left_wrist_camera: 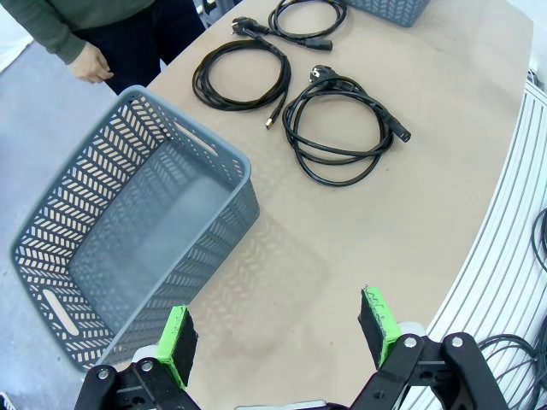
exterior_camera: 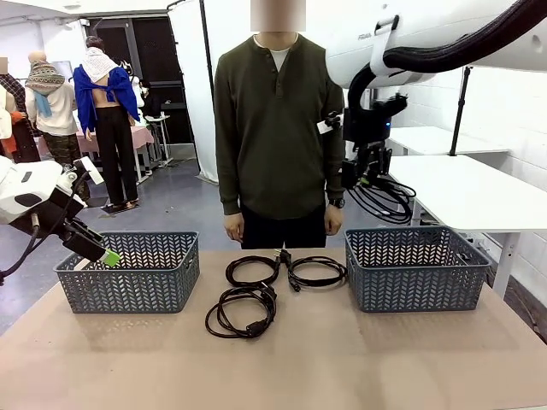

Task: Organize the cables according to human instructions.
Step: Pick up a bundle of cables and place it in the basket indicated by the human.

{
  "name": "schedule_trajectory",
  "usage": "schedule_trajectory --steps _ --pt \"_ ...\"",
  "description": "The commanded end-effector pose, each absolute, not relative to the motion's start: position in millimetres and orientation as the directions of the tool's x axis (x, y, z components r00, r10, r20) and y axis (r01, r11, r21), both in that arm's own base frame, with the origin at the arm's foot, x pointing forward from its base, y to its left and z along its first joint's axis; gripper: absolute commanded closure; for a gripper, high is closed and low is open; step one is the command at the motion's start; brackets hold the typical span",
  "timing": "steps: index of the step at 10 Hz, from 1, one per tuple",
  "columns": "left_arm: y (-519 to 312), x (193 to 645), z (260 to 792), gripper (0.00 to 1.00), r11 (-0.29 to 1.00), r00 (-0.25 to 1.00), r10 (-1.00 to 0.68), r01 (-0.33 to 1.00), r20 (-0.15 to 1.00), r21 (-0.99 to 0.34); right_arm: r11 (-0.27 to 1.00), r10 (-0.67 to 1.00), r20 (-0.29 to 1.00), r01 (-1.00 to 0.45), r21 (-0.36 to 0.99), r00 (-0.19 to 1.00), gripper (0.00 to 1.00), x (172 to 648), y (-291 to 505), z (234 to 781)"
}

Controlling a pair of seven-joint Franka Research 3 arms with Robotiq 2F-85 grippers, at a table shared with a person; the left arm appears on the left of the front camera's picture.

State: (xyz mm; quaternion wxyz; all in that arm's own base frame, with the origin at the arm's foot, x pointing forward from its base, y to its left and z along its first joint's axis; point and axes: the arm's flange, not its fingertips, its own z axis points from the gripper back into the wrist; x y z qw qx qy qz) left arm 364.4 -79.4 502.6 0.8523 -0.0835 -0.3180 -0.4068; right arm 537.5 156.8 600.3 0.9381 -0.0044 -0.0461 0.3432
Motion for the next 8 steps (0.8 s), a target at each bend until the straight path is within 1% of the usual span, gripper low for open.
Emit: schedule_trajectory --steps 1,2,3,8 --pt "-78 366 501 0.00 0.654 0.465 -0.634 0.749 0.618 0.107 0.724 0.685 0.096 -0.689 0.021 0.723 1.00 544 141 599" --pt "-78 366 501 0.00 0.654 0.465 -0.634 0.749 0.618 0.107 0.726 0.681 0.085 -0.686 0.046 0.727 1.00 547 135 600" --pt "-78 366 501 0.00 0.654 0.465 -0.634 0.749 0.618 0.107 0.747 0.664 0.091 -0.665 -0.019 0.742 1.00 541 145 599" --pt "-78 366 501 0.00 0.654 0.465 -0.634 0.749 0.618 0.107 0.747 0.664 0.091 -0.665 -0.019 0.742 1.00 541 145 599"
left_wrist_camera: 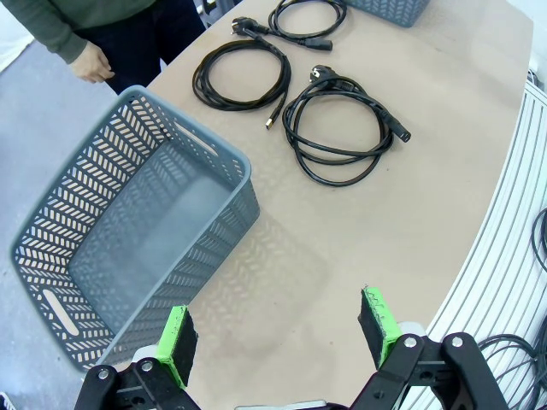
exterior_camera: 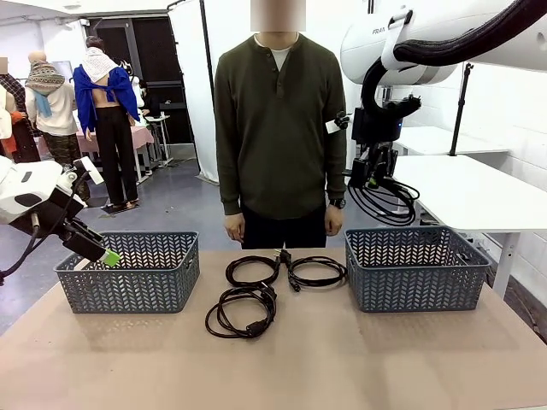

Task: Organize the cables according to human instructions.
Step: Pick up a bundle of cables and place it in the basket indicated by the human.

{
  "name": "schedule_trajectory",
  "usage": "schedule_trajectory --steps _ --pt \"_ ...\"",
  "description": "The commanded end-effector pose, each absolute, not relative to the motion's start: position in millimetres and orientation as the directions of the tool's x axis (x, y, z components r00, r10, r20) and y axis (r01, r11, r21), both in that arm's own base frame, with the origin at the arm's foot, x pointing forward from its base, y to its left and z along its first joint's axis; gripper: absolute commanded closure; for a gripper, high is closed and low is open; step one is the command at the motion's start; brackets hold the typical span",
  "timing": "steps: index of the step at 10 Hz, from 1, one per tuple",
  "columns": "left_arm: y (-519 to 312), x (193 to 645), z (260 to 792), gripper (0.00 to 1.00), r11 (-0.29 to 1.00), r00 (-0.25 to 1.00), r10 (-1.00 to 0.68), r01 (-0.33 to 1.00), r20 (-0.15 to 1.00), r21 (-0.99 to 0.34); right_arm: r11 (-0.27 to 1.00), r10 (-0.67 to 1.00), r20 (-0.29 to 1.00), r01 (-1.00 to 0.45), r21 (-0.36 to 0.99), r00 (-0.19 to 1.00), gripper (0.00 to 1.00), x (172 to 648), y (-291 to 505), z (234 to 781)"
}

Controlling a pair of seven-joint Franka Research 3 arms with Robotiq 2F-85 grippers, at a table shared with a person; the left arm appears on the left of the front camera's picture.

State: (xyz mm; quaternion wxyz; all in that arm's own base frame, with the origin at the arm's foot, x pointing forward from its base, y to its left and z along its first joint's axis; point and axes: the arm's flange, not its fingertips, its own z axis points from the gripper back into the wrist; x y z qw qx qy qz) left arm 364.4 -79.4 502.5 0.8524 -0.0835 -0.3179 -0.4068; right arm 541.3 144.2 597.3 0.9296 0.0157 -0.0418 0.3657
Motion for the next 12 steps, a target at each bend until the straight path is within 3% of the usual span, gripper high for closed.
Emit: schedule_trajectory --steps 1,5,12 --pt "-78 366 501 0.00 0.654 0.465 -0.634 0.749 0.618 0.107 0.747 0.664 0.091 -0.665 -0.019 0.742 1.00 541 145 599" --pt "-78 366 501 0.00 0.654 0.465 -0.634 0.749 0.618 0.107 0.732 0.679 0.089 -0.681 -0.001 0.729 1.00 541 144 597" --pt "-78 366 501 0.00 0.654 0.465 -0.634 0.749 0.618 0.107 0.465 0.885 0.069 -0.883 -0.072 0.460 1.00 547 67 553"
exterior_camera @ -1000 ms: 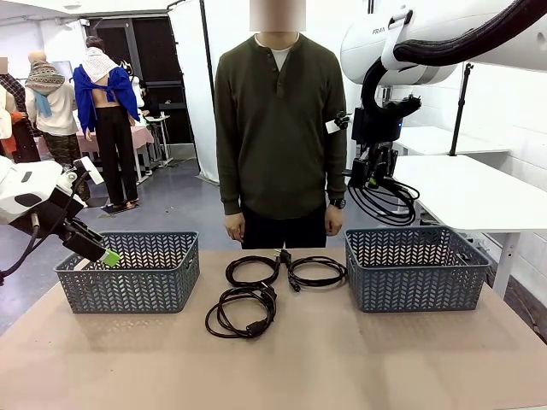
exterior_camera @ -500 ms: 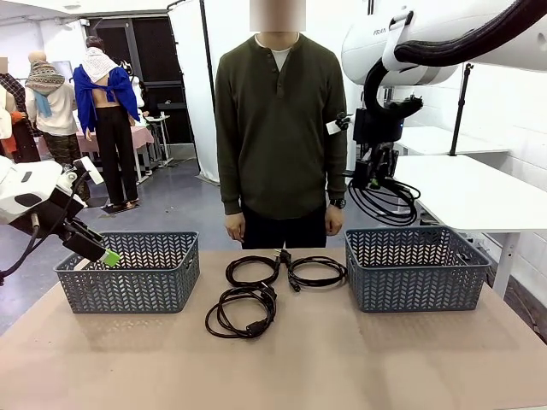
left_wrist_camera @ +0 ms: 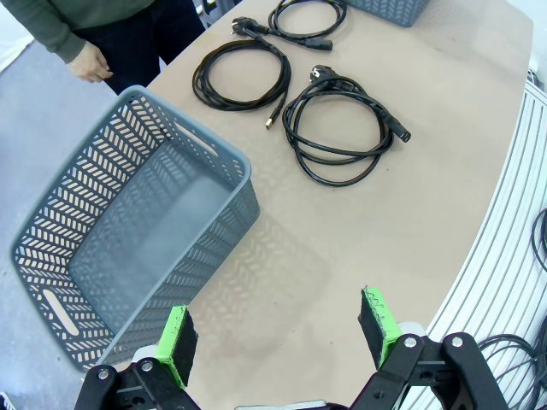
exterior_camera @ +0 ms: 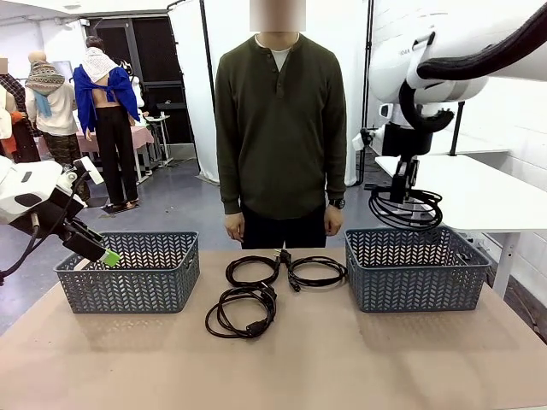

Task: Organize the cables according to human instructions.
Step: Pick up a bundle of cables and place it in the basket indicated by the human.

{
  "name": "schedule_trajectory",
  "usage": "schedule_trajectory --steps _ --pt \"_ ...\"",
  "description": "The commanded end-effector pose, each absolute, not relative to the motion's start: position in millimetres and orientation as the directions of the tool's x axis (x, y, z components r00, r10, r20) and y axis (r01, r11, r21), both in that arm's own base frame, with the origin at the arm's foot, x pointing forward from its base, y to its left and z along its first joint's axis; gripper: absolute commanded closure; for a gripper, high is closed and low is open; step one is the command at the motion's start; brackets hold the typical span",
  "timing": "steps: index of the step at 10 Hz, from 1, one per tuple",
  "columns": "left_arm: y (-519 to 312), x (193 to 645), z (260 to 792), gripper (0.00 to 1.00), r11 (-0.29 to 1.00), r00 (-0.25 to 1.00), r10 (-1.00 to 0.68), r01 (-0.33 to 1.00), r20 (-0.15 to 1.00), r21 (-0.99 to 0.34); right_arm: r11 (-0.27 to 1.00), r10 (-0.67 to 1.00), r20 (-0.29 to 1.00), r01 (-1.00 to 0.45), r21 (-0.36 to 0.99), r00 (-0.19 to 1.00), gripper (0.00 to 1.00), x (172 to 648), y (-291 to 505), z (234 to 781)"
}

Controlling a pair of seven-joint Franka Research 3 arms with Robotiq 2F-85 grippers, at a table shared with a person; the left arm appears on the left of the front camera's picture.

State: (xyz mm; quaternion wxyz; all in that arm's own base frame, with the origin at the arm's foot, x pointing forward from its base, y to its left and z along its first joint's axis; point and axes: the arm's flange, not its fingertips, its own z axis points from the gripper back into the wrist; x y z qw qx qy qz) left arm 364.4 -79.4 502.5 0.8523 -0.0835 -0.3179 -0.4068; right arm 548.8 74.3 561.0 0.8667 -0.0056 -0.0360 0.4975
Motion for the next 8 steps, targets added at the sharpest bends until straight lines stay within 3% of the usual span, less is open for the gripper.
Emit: schedule_trajectory --steps 1,8 --pt "-78 366 501 0.00 0.654 0.465 -0.634 0.749 0.618 0.107 0.448 0.894 0.066 -0.892 -0.066 0.444 1.00 556 60 544" --pt "-78 366 501 0.00 0.654 0.465 -0.634 0.749 0.618 0.107 0.355 0.935 0.039 -0.931 -0.089 0.352 1.00 602 41 510"
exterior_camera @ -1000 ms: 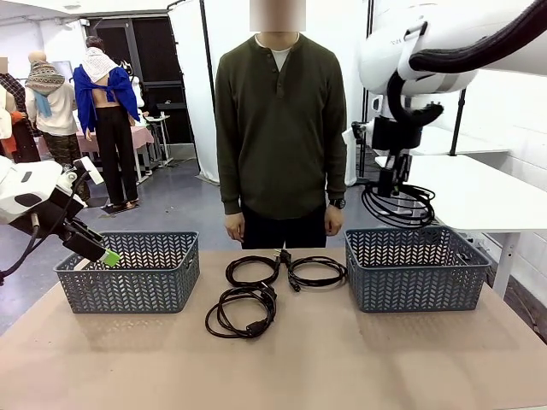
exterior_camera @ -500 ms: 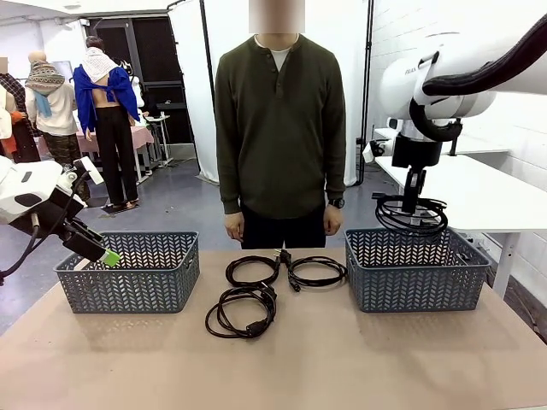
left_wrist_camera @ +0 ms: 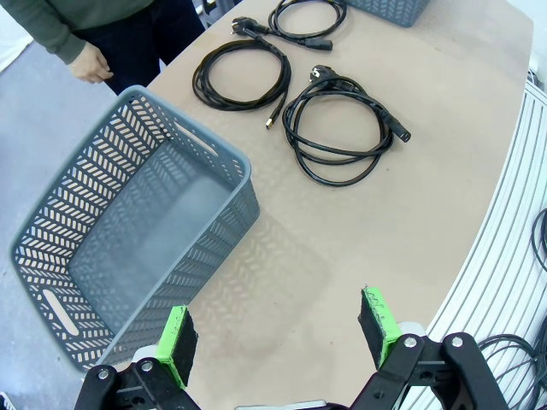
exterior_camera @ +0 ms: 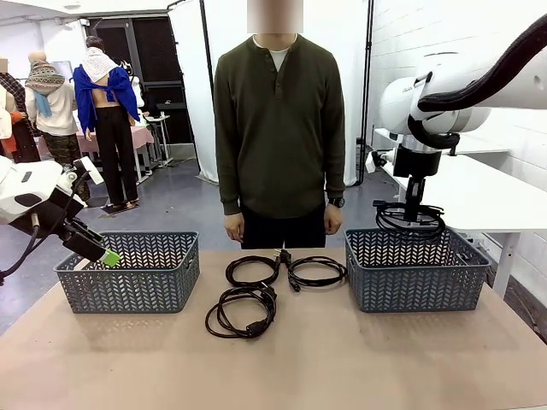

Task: Organize the cables according to human instructions.
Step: Pick up a bundle of cables and place it in the basket indicated by the human.

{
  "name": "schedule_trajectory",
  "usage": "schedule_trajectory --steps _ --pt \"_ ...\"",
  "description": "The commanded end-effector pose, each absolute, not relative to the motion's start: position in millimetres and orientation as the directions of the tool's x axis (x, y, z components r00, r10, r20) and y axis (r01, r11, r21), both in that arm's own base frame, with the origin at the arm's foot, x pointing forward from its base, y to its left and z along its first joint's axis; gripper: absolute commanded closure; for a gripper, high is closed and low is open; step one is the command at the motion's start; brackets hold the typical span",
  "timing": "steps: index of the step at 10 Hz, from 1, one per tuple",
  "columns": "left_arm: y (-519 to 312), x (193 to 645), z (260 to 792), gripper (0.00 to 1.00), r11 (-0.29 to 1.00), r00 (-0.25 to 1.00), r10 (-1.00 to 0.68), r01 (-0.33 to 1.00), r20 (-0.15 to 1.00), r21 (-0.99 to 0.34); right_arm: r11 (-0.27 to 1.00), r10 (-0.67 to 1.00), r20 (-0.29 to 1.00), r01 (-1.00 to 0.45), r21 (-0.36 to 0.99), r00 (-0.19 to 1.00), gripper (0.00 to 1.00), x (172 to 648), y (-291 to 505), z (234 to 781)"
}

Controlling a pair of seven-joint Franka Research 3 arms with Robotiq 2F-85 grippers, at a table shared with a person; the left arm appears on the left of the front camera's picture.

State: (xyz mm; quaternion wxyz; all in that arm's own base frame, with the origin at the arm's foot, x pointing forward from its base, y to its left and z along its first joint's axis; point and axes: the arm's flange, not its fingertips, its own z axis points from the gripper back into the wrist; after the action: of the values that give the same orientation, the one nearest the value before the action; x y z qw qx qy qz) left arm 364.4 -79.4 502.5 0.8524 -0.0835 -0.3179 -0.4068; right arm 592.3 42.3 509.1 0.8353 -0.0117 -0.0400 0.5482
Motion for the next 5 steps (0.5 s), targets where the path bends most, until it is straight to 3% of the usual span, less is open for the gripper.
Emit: schedule_trajectory --steps 1,2,5 --pt "-77.7 365.6 501.5 0.00 0.654 0.465 -0.634 0.749 0.618 0.107 0.348 0.937 0.025 -0.933 -0.088 0.348 1.00 607.3 41.7 504.5" --pt "-77.7 365.6 501.5 0.00 0.654 0.465 -0.634 0.749 0.618 0.107 0.346 0.938 0.019 -0.935 -0.071 0.346 1.00 610.7 43.2 503.2" --pt "-77.7 365.6 501.5 0.00 0.654 0.465 -0.634 0.749 0.618 0.107 0.355 0.935 0.004 -0.935 -0.016 0.355 0.42 616.3 45.8 503.5"
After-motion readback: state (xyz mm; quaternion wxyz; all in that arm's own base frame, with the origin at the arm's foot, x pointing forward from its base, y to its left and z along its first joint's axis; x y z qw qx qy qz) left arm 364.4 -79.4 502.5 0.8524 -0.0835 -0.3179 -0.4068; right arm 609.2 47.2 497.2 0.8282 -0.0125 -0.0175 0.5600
